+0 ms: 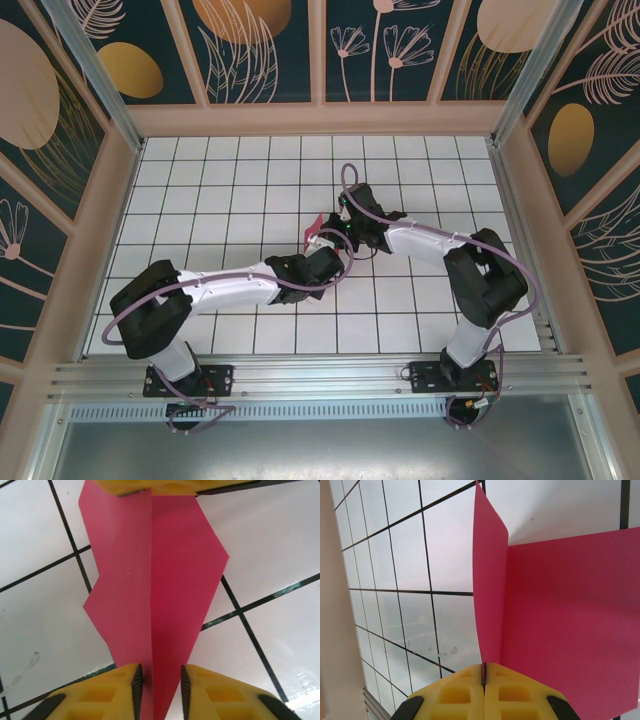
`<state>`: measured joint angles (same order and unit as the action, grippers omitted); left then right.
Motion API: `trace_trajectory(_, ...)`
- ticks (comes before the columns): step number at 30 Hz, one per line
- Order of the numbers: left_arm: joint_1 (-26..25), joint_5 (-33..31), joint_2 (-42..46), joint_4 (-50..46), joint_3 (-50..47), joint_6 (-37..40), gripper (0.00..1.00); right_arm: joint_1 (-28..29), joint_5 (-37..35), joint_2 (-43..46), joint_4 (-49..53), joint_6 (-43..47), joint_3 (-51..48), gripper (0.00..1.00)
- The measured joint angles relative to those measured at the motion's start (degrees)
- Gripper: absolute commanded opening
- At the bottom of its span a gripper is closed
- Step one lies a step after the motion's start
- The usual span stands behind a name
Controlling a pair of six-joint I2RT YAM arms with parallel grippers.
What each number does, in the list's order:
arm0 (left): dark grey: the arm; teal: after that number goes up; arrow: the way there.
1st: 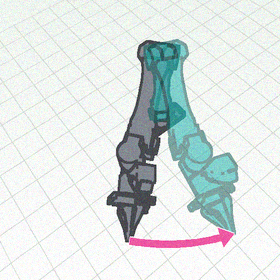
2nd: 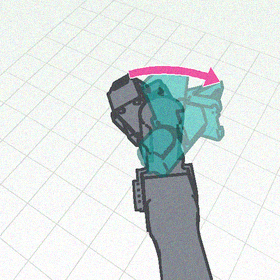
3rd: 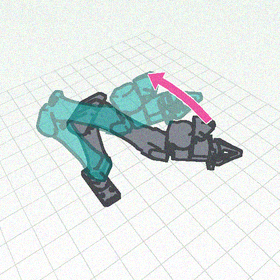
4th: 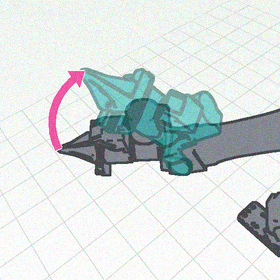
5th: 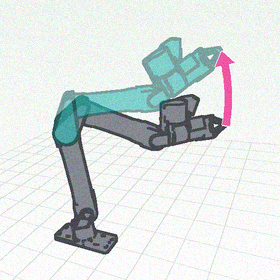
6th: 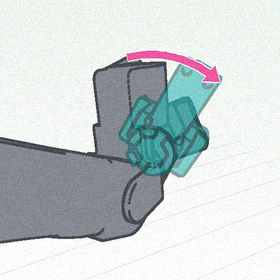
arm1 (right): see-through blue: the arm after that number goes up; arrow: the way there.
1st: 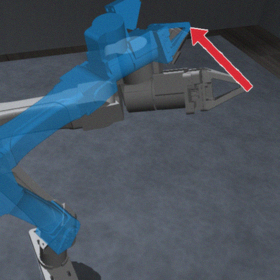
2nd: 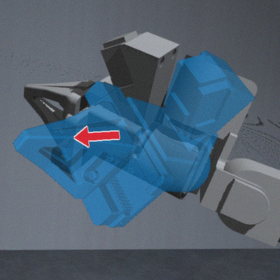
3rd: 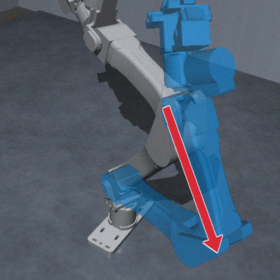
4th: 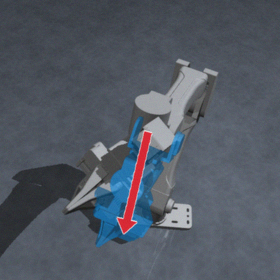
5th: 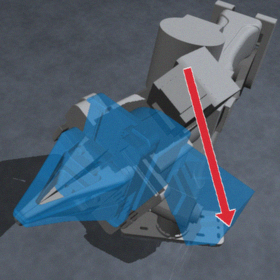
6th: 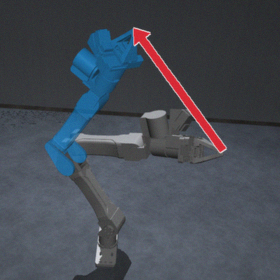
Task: Fold a paper plane with a square sheet of paper (pick it up from the middle)
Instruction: Fourth fold the wing at the center of the table.
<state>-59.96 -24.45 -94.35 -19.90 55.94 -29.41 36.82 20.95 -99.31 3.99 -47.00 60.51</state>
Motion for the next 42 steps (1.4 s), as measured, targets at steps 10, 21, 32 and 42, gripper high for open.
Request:
trace_trajectory(10, 0.0, -2.5, -1.7, 0.0, 0.0, 0.4, 0.21, 0.0, -0.4, -0.2, 0.3, 0.2, 0.3, 0.04)
trace_trajectory(21, 0.0, -2.8, -2.0, 0.5, 0.0, 0.9, 0.1, 0.0, -0.4, -0.9, 0.6, 0.2, 0.9, 0.04)
trace_trajectory(32, -0.1, -0.3, -2.8, 6.3, -1.8, 0.1, 0.0, 0.1, -1.0, -1.0, 1.5, 0.4, 1.2, 0.18)
trace_trajectory(42, 0.0, 3.2, -2.8, 14.5, -6.3, -3.0, 0.0, -0.3, -1.4, -0.6, 3.5, 2.6, 1.2, 0.42)
